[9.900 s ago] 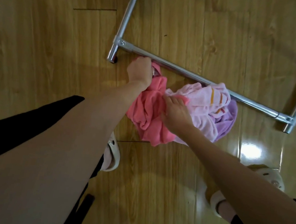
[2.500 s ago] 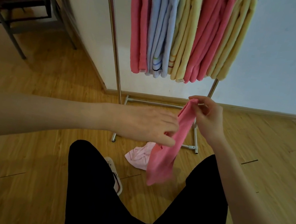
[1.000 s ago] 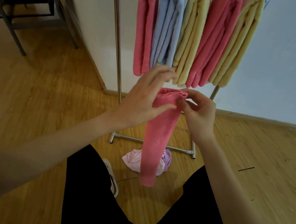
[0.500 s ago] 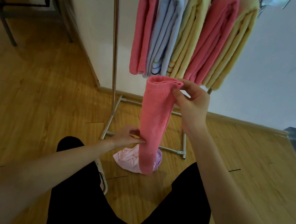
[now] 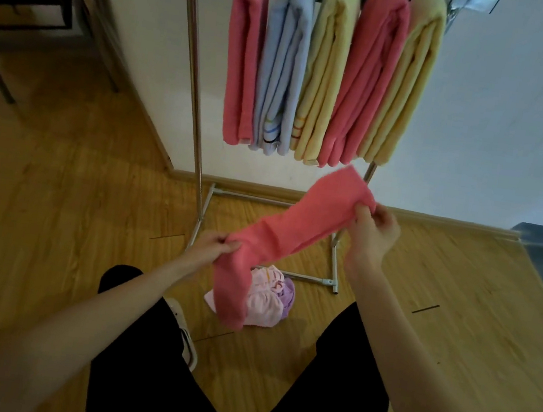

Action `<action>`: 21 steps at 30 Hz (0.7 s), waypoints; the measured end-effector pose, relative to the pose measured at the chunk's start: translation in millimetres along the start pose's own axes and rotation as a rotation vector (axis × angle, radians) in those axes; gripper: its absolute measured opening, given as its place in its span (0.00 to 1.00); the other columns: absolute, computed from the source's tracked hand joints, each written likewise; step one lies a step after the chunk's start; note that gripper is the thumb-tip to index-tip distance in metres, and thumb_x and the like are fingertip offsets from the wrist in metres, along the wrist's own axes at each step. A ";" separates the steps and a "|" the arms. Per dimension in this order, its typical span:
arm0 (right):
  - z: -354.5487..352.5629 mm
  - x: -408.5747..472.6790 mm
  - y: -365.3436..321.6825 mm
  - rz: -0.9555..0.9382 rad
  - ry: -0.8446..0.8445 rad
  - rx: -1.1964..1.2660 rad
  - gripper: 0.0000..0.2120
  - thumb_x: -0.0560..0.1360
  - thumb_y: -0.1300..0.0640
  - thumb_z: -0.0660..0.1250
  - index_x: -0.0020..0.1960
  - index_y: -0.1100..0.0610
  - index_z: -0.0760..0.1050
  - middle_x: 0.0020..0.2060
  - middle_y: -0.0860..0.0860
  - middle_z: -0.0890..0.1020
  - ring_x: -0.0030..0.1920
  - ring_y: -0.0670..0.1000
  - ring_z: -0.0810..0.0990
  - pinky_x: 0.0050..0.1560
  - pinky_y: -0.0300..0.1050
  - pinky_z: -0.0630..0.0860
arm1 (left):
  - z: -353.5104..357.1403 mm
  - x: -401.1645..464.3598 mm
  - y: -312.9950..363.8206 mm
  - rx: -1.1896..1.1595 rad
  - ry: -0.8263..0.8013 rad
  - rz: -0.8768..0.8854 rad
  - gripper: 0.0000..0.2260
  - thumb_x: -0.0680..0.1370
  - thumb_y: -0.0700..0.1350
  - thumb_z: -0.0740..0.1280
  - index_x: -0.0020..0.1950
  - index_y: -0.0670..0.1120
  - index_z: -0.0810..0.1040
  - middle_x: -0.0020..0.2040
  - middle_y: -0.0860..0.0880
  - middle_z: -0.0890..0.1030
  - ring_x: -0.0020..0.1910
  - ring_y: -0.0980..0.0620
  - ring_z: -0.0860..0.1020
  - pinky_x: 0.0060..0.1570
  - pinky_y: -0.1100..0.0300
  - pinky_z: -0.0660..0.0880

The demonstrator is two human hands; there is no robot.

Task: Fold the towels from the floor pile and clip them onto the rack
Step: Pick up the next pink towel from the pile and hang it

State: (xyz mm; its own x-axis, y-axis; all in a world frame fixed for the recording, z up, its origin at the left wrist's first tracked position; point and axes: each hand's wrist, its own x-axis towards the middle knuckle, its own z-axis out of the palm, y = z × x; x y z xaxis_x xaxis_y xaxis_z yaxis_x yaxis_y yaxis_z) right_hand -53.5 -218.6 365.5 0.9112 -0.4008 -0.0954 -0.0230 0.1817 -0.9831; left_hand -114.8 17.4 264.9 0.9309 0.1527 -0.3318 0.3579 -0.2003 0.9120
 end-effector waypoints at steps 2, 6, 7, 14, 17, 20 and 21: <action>-13.7 -3.1 34.4 0.093 0.032 -0.045 0.09 0.72 0.69 0.63 0.52 0.64 0.74 0.47 0.55 0.80 0.49 0.53 0.79 0.47 0.43 0.79 | -10.0 -7.5 19.5 0.045 -0.002 0.088 0.05 0.76 0.44 0.69 0.48 0.44 0.82 0.46 0.47 0.82 0.47 0.51 0.78 0.49 0.59 0.73; -27.0 -6.4 98.1 0.314 -0.064 -0.213 0.14 0.71 0.71 0.62 0.56 0.64 0.71 0.49 0.60 0.79 0.49 0.57 0.80 0.51 0.52 0.80 | -26.0 -22.3 68.0 0.204 -0.098 0.264 0.06 0.75 0.44 0.70 0.50 0.44 0.82 0.45 0.45 0.83 0.43 0.55 0.79 0.47 0.60 0.75; -29.2 -6.9 110.9 0.350 -0.123 -0.268 0.15 0.70 0.71 0.63 0.57 0.64 0.70 0.50 0.62 0.79 0.49 0.58 0.81 0.51 0.54 0.80 | -29.2 -26.1 79.0 0.245 -0.141 0.296 0.05 0.75 0.43 0.70 0.49 0.44 0.83 0.42 0.49 0.83 0.41 0.59 0.79 0.44 0.65 0.75; -39.1 -23.7 147.5 0.315 -0.665 -0.936 0.13 0.73 0.63 0.66 0.55 0.68 0.72 0.45 0.58 0.77 0.46 0.53 0.77 0.45 0.51 0.79 | -44.4 -50.0 133.2 0.350 -0.457 0.339 0.05 0.74 0.42 0.70 0.47 0.49 0.83 0.40 0.57 0.83 0.43 0.60 0.80 0.42 0.67 0.74; -29.5 -29.7 130.5 0.017 -0.582 -0.764 0.12 0.77 0.67 0.59 0.60 0.63 0.69 0.54 0.57 0.77 0.54 0.53 0.77 0.47 0.42 0.72 | -43.8 -55.9 145.9 0.410 -0.567 0.347 0.08 0.73 0.48 0.69 0.49 0.48 0.84 0.44 0.54 0.83 0.46 0.54 0.80 0.46 0.62 0.77; -9.6 -38.9 94.1 0.022 -0.709 -0.342 0.14 0.76 0.71 0.58 0.59 0.63 0.74 0.52 0.56 0.81 0.54 0.51 0.79 0.55 0.47 0.75 | -38.0 -55.5 153.5 0.509 -0.661 0.356 0.06 0.75 0.46 0.69 0.50 0.50 0.83 0.46 0.55 0.83 0.48 0.54 0.81 0.48 0.62 0.76; -3.0 -41.7 81.3 0.078 -0.794 -0.233 0.14 0.75 0.70 0.59 0.58 0.62 0.76 0.51 0.54 0.82 0.55 0.52 0.80 0.57 0.48 0.75 | -35.9 -54.4 155.4 0.536 -0.686 0.357 0.06 0.76 0.45 0.68 0.50 0.50 0.83 0.46 0.55 0.84 0.48 0.54 0.81 0.48 0.62 0.77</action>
State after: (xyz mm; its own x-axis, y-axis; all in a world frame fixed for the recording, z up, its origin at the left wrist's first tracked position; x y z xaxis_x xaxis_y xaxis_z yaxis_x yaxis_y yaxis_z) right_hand -94.6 -189.8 289.1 0.9206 0.3741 -0.1116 -0.1031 -0.0426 -0.9938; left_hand -112.5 12.7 433.3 0.7707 -0.5727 -0.2793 -0.1296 -0.5701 0.8113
